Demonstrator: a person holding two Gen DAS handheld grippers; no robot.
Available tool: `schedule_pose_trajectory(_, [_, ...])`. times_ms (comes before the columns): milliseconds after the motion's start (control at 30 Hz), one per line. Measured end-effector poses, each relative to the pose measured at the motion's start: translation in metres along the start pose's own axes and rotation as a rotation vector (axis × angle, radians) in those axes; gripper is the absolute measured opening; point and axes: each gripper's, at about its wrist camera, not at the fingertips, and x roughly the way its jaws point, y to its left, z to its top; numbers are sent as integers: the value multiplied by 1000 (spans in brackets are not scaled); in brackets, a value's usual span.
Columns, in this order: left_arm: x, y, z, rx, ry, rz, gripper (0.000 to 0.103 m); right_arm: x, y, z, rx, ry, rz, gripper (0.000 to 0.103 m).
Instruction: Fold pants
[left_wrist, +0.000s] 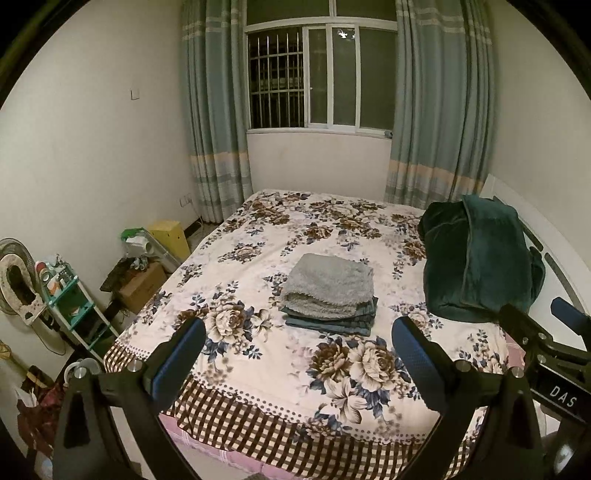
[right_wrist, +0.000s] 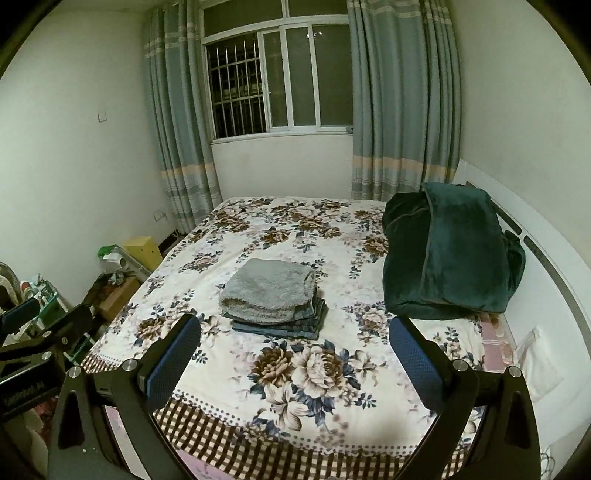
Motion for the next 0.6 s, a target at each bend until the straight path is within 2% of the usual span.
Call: schedule_pose_trajectory(600, [-8, -4, 6, -5, -10, -2, 103, -6, 2, -3, 5, -9, -2, 103])
